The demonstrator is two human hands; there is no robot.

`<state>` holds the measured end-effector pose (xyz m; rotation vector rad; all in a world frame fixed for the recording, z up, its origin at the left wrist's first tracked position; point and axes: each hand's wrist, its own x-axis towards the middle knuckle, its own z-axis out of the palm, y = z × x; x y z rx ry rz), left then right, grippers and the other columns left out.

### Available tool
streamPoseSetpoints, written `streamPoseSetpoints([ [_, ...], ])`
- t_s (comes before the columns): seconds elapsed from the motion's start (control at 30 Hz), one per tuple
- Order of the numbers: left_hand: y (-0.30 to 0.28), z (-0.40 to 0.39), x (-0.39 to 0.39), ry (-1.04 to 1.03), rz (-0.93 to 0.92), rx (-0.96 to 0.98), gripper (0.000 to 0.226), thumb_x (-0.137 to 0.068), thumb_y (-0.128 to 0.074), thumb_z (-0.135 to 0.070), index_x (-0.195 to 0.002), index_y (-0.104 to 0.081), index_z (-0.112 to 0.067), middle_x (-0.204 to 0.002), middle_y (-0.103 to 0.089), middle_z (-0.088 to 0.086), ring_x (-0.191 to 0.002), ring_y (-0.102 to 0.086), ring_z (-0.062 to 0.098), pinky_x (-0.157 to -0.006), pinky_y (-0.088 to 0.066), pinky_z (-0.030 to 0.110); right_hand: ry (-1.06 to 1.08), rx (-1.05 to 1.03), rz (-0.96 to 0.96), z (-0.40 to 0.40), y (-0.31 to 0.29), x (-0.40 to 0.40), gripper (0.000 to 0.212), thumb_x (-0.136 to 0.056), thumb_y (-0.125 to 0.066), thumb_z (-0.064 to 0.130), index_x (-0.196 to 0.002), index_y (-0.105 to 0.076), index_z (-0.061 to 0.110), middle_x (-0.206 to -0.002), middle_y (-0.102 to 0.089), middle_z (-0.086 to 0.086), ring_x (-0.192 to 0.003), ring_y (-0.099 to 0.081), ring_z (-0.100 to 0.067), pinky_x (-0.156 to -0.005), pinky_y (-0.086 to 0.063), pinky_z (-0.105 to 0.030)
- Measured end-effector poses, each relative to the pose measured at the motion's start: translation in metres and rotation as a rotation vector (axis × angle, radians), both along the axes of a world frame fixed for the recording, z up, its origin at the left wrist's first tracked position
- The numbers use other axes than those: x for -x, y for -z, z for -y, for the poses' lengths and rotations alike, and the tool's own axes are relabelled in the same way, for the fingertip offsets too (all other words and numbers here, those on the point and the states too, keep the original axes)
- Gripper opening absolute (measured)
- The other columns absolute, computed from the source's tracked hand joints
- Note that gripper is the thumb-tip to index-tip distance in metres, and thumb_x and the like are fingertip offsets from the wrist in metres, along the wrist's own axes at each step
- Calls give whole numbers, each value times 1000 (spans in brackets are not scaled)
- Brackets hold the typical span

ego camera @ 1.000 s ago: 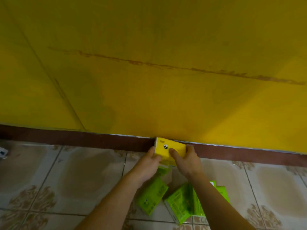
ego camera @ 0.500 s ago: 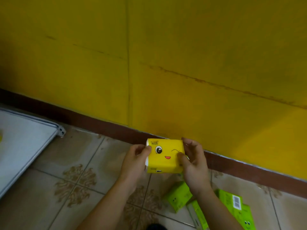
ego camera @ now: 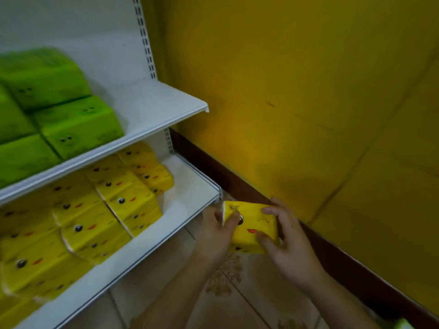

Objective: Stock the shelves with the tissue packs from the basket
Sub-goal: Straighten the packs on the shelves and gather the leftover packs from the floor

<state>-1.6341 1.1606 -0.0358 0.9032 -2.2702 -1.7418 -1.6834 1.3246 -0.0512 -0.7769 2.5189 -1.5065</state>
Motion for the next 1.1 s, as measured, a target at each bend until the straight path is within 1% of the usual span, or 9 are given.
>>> streamPoseSetpoints([
  [0.07, 3, 23, -2, -93, 5, 13, 37, -92, -61, -45, -90, -37, -16, -75, -41, 0, -65, -44, 14, -57, -34, 32, -159, -156, -92, 28, -2, 11, 61, -74, -73, 54, -124, -43, 37, -158, -10, 23, -136, -28, 7, -98, -44, -27],
  [0.17, 6, 55, -1, -178, 11, 13, 38, -92, -59, -47, -92, -39, -15, -78, -45, 4, -67, -47, 17, -59, -36, 32, -317, -357, -201, 76, -7, 35, 76, -69, -75, 57, -126, -32, 33, -160, -4, 17, -136, -36, -13, -92, -47, -32],
  [0.3, 11, 102, 0, -281, 52, 69, 37, -95, -55, -46, -99, -45, -10, -80, -50, 3, -70, -52, 15, -64, -44, 32, -442, -454, -294, 140, -9, 65, 77, -62, -77, 59, -119, -33, 32, -130, -48, 8, -102, -55, -15, -74, -48, -34],
  [0.4, 10, 137, 1, -252, 108, 157, 32, -98, -47, -48, -104, -50, -17, -93, -61, 1, -90, -61, 24, -82, -51, 37, -490, -435, -352, 181, 1, 90, 75, -62, -79, 54, -118, -35, 31, -120, -50, 8, -96, -55, -16, -66, -39, -31],
  [0.53, 21, 179, -3, -208, 241, 681, 32, -100, -41, -46, -113, -58, -22, -114, -62, 4, -99, -61, 26, -76, -45, 33, -497, -426, -440, 244, 16, 133, 76, -67, -80, 48, -126, -40, 22, -130, -48, -1, -111, -53, -26, -74, -36, -30],
  [0.63, 44, 208, -7, -138, 428, 904, 41, -100, -38, -47, -132, -50, -24, -140, -47, 3, -129, -42, 28, -102, -42, 41, -550, -424, -502, 295, 27, 157, 75, -67, -81, 43, -126, -40, 19, -131, -47, -4, -112, -51, -31, -83, -43, -36],
  [0.77, 74, 228, -15, 8, 713, 973, 52, -100, -32, -51, -149, -22, -34, -160, -16, 1, -148, -12, 32, -117, -24, 51, -597, -447, -568, 349, 52, 178, 73, -68, -81, 38, -125, -41, 20, -133, -46, -4, -112, -51, -33, -91, -45, -41],
  [0.87, 86, 232, -17, 43, 775, 1002, 65, -99, -45, -32, -153, -9, -36, -162, -6, 1, -149, -5, 33, -119, -18, 53, -632, -491, -616, 377, 78, 183, 59, -77, -76, 34, -125, -44, 18, -136, -43, -5, -115, -47, -33, -92, -44, -39],
  [1.1, 79, 238, -15, -19, 718, 1000, 64, -94, -51, -27, -150, -21, -36, -155, -21, 2, -146, -14, 29, -118, -22, 51, -550, -523, -650, 400, 118, 168, 51, -93, -55, 15, -140, -37, 22, -160, -15, -5, -145, -12, -40, -103, -42, -52],
])
